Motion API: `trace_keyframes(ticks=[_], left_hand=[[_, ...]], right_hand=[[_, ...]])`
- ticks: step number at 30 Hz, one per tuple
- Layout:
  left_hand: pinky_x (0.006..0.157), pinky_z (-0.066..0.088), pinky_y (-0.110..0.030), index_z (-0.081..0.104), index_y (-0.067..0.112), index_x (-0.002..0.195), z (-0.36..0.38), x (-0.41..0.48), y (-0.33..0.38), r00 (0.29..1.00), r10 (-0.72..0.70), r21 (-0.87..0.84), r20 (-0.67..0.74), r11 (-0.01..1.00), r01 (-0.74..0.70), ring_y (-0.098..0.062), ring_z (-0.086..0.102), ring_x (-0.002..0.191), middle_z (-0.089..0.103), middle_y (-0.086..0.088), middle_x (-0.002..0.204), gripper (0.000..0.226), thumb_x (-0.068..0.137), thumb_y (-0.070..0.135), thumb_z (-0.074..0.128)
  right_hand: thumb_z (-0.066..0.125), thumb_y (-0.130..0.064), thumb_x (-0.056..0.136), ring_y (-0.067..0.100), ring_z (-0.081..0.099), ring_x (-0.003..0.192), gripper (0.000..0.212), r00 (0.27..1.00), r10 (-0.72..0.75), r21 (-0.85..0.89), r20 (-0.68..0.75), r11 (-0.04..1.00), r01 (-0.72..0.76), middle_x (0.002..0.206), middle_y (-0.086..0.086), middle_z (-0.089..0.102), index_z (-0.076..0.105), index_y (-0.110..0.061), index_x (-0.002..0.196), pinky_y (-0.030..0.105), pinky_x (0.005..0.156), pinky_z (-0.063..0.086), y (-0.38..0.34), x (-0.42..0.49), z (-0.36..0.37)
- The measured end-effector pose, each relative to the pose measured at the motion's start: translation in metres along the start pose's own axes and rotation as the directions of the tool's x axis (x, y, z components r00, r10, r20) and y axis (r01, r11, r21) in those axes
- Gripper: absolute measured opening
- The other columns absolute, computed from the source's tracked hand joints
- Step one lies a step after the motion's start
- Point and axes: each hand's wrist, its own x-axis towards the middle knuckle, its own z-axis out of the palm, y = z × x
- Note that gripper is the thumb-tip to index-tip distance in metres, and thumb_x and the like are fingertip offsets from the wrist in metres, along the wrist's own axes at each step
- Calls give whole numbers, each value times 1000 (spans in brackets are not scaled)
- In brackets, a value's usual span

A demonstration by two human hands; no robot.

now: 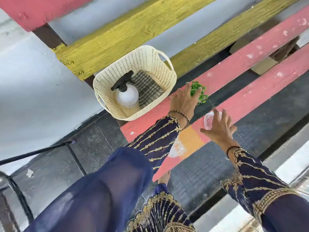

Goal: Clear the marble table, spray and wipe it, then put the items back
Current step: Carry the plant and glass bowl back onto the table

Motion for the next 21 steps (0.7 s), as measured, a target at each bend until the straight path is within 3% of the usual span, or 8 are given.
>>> trace_keyframes(ticks=[3, 8, 13, 21], left_hand=[[88, 51, -52, 39, 24, 139, 12, 23, 4, 1000, -19, -2, 22, 1000, 19, -46, 50, 114, 27, -22, 150, 62, 85, 3, 59], [79, 54, -45, 49, 14, 129, 26, 39, 0, 1000, 29, -52, 7, 998, -28, -39, 61, 102, 54, -20, 123, 37, 92, 9, 52], [74, 57, -43, 55, 8, 120, 25, 26, -3, 997, 73, -99, -41, 992, -76, -35, 64, 91, 60, -19, 108, 29, 91, 4, 53], [76, 54, -38, 52, 10, 125, 1, -63, -19, 999, -3, -194, 36, 981, 10, -32, 63, 95, 58, -15, 118, 33, 92, 10, 54]], right_hand=[[79, -35, 83, 48, 8, 149, 102, 1000, 19, 25, 23, 1000, -20, 168, 8, -1, 13, -30, 159, 69, 114, 20, 5, 15, -1], [84, -31, 75, 46, 22, 137, 96, 999, -47, 89, 14, 995, 45, 155, 4, 19, 28, -30, 153, 70, 99, 45, 14, 29, -1], [88, -32, 70, 44, 27, 136, 95, 998, -55, 76, 26, 996, 53, 147, 10, 28, 33, -26, 148, 62, 96, 51, 10, 23, -6], [87, -35, 67, 39, 32, 135, 96, 994, -111, 106, -11, 988, 112, 149, 6, 32, 34, -31, 148, 57, 90, 54, -35, -52, 6]])
